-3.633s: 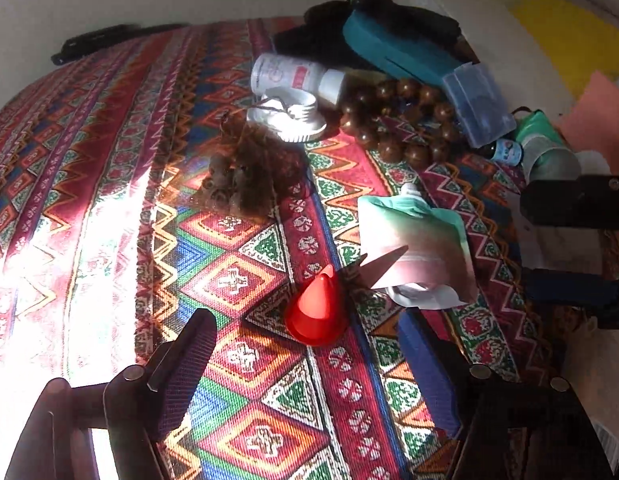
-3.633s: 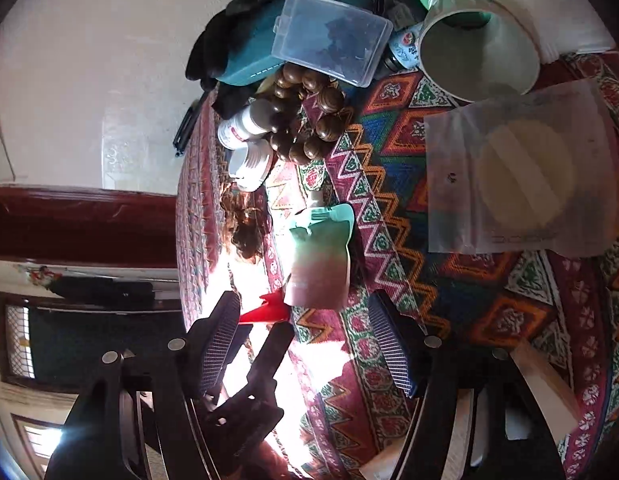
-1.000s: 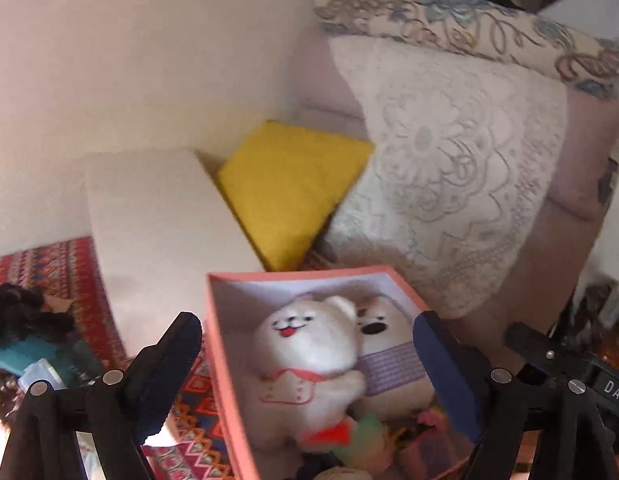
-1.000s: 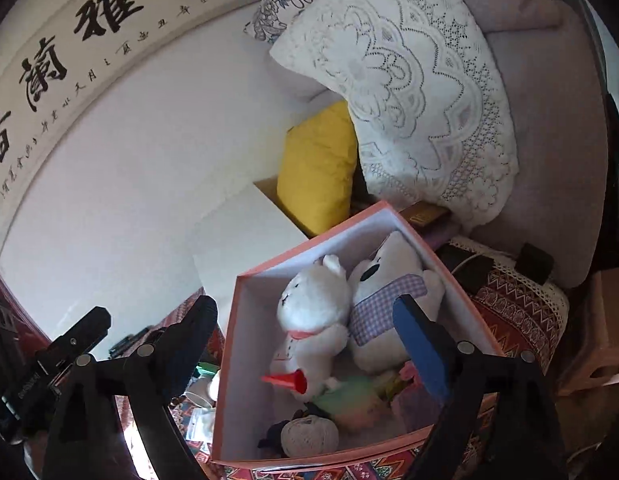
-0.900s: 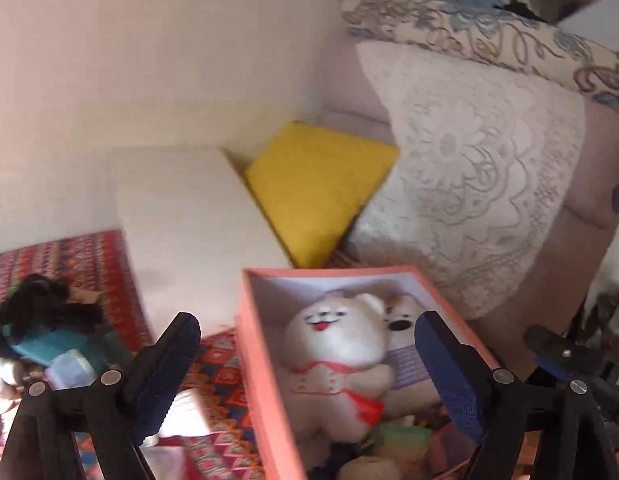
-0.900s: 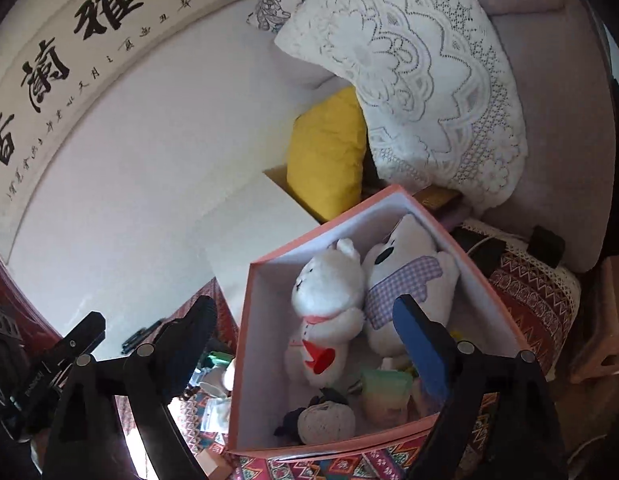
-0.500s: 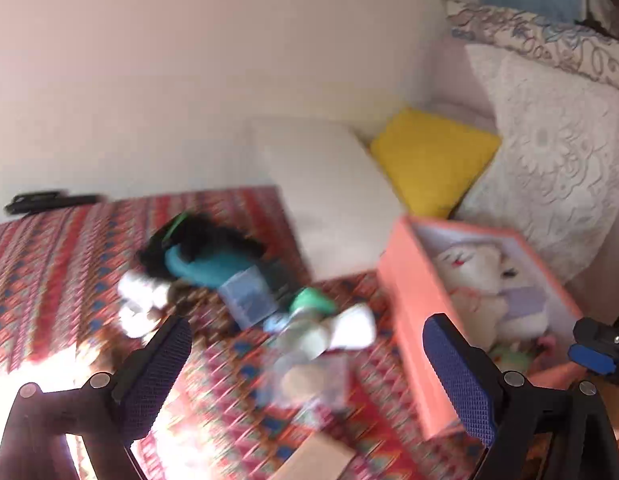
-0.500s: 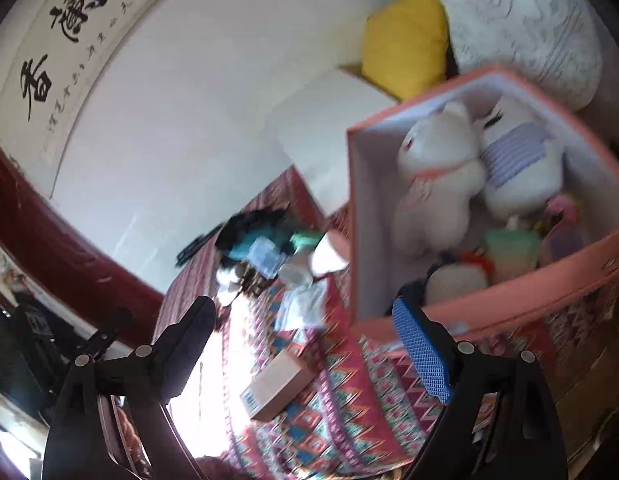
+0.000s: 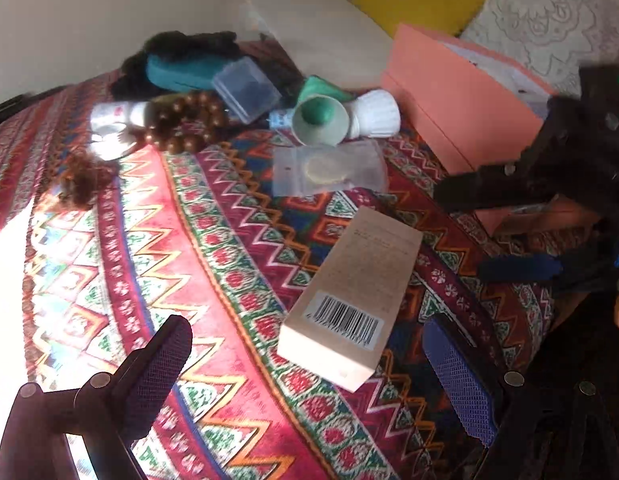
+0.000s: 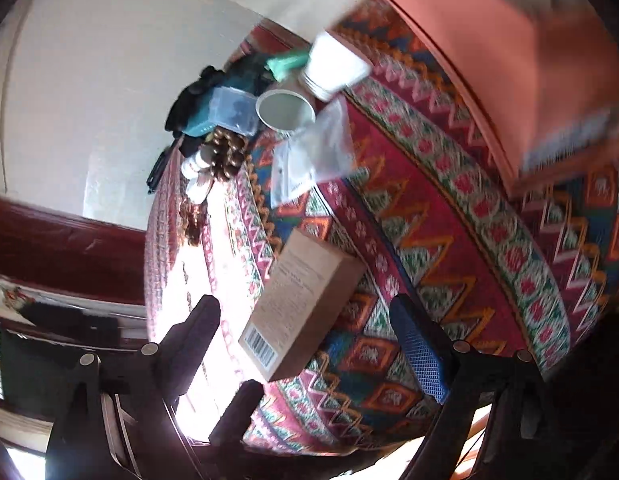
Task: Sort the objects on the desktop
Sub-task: 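Grasp the barcode carton with the left tool while the right tool grasps the grey cup, then lower the carton and grey cup into the orange box and open both tools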
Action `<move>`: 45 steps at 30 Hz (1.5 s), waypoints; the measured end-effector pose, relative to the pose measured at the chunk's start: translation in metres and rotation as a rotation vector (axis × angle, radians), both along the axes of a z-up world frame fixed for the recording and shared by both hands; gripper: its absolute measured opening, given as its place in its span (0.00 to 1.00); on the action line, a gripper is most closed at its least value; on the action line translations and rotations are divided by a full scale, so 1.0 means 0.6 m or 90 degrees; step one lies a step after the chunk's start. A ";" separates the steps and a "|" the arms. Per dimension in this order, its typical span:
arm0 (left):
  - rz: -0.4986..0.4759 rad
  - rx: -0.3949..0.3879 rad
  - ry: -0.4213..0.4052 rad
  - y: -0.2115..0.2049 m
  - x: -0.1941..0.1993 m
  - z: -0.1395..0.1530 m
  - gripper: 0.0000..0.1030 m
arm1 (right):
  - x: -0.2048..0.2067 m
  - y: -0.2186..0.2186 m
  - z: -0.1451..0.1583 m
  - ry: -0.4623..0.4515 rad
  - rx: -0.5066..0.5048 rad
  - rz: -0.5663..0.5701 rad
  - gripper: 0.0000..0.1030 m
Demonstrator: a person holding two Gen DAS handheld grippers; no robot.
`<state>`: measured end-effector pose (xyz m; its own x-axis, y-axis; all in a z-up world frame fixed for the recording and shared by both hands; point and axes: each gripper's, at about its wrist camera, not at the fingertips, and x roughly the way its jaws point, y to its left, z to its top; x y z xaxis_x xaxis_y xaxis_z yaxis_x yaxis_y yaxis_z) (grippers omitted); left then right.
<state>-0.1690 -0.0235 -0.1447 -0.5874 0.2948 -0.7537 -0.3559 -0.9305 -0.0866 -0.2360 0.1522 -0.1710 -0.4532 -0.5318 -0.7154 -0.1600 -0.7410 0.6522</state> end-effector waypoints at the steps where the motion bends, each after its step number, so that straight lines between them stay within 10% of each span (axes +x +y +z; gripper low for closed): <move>1: -0.011 -0.008 -0.002 0.014 -0.013 -0.009 0.94 | -0.012 -0.004 0.018 0.025 0.034 0.004 0.87; 3: -0.034 -0.024 -0.009 0.038 -0.036 -0.026 0.90 | -0.049 -0.010 0.046 0.067 0.101 0.007 0.87; 5: -0.056 -0.041 -0.033 0.056 -0.053 -0.044 0.54 | -0.095 -0.030 0.061 0.099 0.203 0.026 0.75; 12: -0.007 0.017 -0.045 0.018 -0.064 -0.033 0.51 | -0.222 -0.113 0.020 0.138 0.501 0.122 0.55; 14: 0.012 0.044 -0.050 -0.003 -0.071 -0.021 0.51 | -0.249 -0.132 -0.001 0.156 0.568 0.145 0.42; 15: 0.021 0.058 -0.052 -0.013 -0.074 -0.014 0.51 | -0.261 -0.136 -0.011 0.157 0.589 0.158 0.06; 16: 0.030 0.065 -0.048 -0.021 -0.075 -0.008 0.51 | -0.270 -0.138 -0.017 0.161 0.603 0.164 0.04; 23: 0.088 0.093 0.011 -0.072 -0.054 0.062 0.51 | -0.181 -0.104 0.081 0.239 0.437 0.148 0.02; 45: 0.050 0.145 0.255 -0.024 0.203 0.335 0.51 | 0.235 -0.011 0.360 0.504 0.292 0.104 0.02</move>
<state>-0.0470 -0.0381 0.0564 -0.8463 0.3692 -0.3841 -0.3324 -0.9293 -0.1610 -0.0950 0.1454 0.0448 -0.8436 -0.3731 -0.3861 0.3352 -0.9278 0.1641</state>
